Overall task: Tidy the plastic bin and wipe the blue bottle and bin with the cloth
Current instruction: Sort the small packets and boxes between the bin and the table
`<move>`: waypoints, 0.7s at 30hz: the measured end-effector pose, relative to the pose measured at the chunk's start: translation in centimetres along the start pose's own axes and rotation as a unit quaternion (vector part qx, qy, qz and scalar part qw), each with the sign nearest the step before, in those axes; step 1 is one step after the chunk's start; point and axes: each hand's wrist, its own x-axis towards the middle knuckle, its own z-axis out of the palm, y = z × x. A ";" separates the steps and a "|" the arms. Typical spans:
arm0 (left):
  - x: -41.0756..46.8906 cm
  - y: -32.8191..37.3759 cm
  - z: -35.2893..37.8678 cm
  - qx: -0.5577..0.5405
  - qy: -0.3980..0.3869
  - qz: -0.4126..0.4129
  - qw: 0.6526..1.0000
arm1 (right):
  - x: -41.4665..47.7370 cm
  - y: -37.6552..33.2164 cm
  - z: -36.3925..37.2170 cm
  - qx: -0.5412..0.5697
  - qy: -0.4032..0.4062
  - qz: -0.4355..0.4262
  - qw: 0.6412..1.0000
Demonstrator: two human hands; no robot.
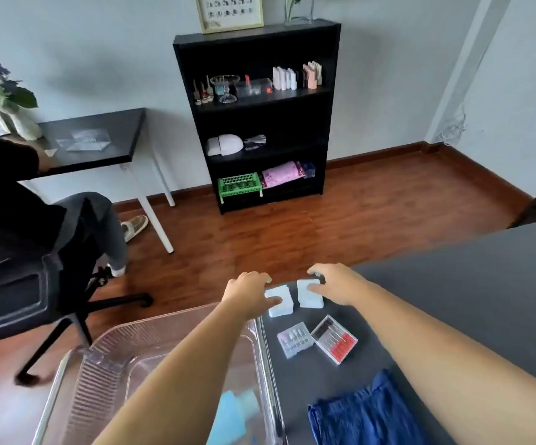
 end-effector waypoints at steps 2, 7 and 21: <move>0.6 0.2 0.3 0.002 -0.014 -0.012 1.000 | 0.9 0.4 0.1 -0.007 -0.003 0.008 1.000; 2.3 -0.1 1.4 0.010 -0.044 -0.028 0.999 | 2.9 1.6 1.1 -0.064 -0.038 0.013 0.997; 6.2 -0.9 1.2 -0.001 -0.139 -0.055 0.989 | 6.7 2.6 0.0 0.021 -0.067 0.015 0.997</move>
